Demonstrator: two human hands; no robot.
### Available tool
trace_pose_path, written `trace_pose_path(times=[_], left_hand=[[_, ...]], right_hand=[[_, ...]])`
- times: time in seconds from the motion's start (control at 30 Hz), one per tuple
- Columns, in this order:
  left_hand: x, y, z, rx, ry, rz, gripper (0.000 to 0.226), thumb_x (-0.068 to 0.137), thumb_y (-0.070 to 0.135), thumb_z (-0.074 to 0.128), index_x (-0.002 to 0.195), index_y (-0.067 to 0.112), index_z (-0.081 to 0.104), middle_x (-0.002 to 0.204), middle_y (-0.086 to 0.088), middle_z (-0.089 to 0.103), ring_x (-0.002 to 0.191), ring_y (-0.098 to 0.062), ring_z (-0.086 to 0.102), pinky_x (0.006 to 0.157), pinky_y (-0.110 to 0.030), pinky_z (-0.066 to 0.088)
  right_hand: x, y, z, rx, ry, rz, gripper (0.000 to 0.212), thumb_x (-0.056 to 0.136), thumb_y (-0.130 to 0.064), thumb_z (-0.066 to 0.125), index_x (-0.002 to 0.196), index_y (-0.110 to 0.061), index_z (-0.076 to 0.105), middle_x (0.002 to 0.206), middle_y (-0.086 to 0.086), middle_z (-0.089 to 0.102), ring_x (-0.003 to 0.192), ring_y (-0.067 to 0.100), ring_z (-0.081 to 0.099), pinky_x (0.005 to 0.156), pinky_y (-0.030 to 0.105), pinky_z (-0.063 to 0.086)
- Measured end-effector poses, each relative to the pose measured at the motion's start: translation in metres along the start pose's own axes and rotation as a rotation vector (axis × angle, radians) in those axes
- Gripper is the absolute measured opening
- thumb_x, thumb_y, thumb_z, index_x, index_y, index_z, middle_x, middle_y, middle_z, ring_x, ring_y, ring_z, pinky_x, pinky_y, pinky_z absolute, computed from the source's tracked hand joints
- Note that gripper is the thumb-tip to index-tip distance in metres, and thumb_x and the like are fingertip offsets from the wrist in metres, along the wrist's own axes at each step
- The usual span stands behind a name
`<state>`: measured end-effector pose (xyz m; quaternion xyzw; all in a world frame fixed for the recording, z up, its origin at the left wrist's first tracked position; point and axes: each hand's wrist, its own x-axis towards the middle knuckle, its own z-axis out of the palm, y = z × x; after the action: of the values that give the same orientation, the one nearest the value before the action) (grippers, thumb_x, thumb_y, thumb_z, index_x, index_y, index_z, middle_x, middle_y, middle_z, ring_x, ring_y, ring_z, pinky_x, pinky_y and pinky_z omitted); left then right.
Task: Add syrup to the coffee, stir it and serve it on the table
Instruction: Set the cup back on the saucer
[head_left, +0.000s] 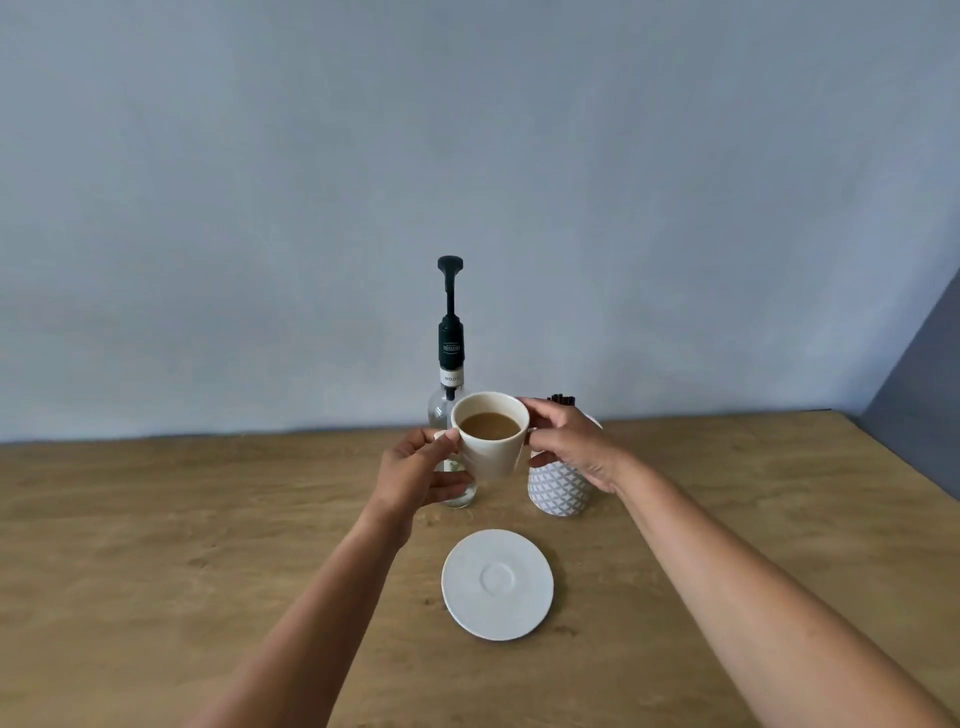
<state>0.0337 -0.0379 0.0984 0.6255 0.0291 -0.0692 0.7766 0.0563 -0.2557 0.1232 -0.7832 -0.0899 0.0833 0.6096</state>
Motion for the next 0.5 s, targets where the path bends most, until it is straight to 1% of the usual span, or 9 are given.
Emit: trace_pose_path(times=[0.07, 0.13, 0.2, 0.27, 0.3, 0.4, 0.47, 0.5], left_hand=[[-0.003, -0.014, -0.001, 0.002, -0.01, -0.02, 0.016, 0.092, 0.026, 0.069, 0.087, 0.014, 0.061, 0.092, -0.013, 0.073, 0.082, -0.041, 0.073, 0.061, -0.033, 0.063], [-0.005, -0.029, -0.003, 0.011, -0.02, -0.039, 0.015, 0.092, 0.026, 0.068, 0.087, 0.014, 0.06, 0.092, -0.012, 0.072, 0.088, -0.042, 0.072, 0.062, -0.032, 0.062], [-0.007, -0.044, -0.006, 0.015, -0.032, -0.049, 0.015, 0.092, 0.025, 0.069, 0.086, 0.016, 0.059, 0.092, -0.011, 0.072, 0.088, -0.039, 0.073, 0.065, -0.034, 0.062], [-0.01, -0.058, -0.008, 0.019, -0.047, -0.065, 0.014, 0.092, 0.024, 0.068, 0.086, 0.016, 0.059, 0.093, -0.01, 0.072, 0.086, -0.034, 0.074, 0.067, -0.037, 0.061], [-0.011, -0.065, -0.01, 0.024, -0.057, -0.074, 0.014, 0.093, 0.024, 0.068, 0.085, 0.016, 0.06, 0.093, -0.009, 0.073, 0.084, -0.032, 0.074, 0.066, -0.036, 0.062], [-0.014, -0.085, -0.013, 0.058, -0.083, -0.1, 0.014, 0.094, 0.024, 0.066, 0.085, 0.016, 0.06, 0.094, -0.007, 0.074, 0.082, -0.026, 0.076, 0.065, -0.034, 0.062], [-0.015, -0.096, -0.015, 0.081, -0.089, -0.127, 0.014, 0.096, 0.025, 0.063, 0.086, 0.016, 0.06, 0.096, -0.006, 0.074, 0.083, -0.026, 0.076, 0.068, -0.038, 0.062], [-0.016, -0.102, -0.016, 0.087, -0.09, -0.142, 0.015, 0.097, 0.026, 0.062, 0.087, 0.016, 0.059, 0.095, -0.006, 0.074, 0.085, -0.027, 0.076, 0.07, -0.04, 0.061]], right_hand=[[-0.008, 0.014, 0.005, 0.038, -0.03, 0.012, 0.052, 0.069, -0.009, 0.063, 0.112, -0.039, 0.065, 0.105, 0.004, 0.068, 0.096, 0.014, 0.059, 0.078, 0.038, 0.047], [-0.015, 0.027, 0.009, 0.035, -0.073, 0.018, 0.056, 0.07, -0.002, 0.063, 0.117, -0.035, 0.063, 0.105, 0.004, 0.066, 0.097, 0.012, 0.057, 0.078, 0.034, 0.045], [-0.02, 0.041, 0.013, -0.023, -0.099, 0.032, 0.06, 0.073, 0.001, 0.067, 0.123, -0.03, 0.058, 0.108, 0.0, 0.066, 0.099, 0.007, 0.06, 0.081, 0.025, 0.049], [-0.024, 0.056, 0.018, -0.061, -0.1, 0.051, 0.065, 0.074, 0.002, 0.073, 0.129, -0.026, 0.053, 0.115, -0.003, 0.066, 0.105, 0.005, 0.061, 0.087, 0.02, 0.051], [-0.026, 0.063, 0.021, -0.073, -0.09, 0.062, 0.067, 0.073, 0.001, 0.076, 0.131, -0.026, 0.051, 0.116, -0.003, 0.067, 0.107, 0.003, 0.062, 0.087, 0.018, 0.051], [-0.032, 0.082, 0.029, -0.101, -0.045, 0.089, 0.073, 0.068, -0.004, 0.083, 0.128, -0.03, 0.05, 0.114, -0.008, 0.066, 0.102, -0.007, 0.061, 0.079, 0.01, 0.049], [-0.035, 0.094, 0.033, -0.119, -0.025, 0.106, 0.076, 0.065, -0.008, 0.085, 0.127, -0.033, 0.049, 0.115, -0.009, 0.066, 0.104, -0.006, 0.06, 0.08, 0.01, 0.049], [-0.036, 0.1, 0.035, -0.125, -0.019, 0.117, 0.077, 0.064, -0.009, 0.085, 0.127, -0.033, 0.049, 0.116, -0.009, 0.065, 0.107, -0.001, 0.06, 0.084, 0.014, 0.05]])
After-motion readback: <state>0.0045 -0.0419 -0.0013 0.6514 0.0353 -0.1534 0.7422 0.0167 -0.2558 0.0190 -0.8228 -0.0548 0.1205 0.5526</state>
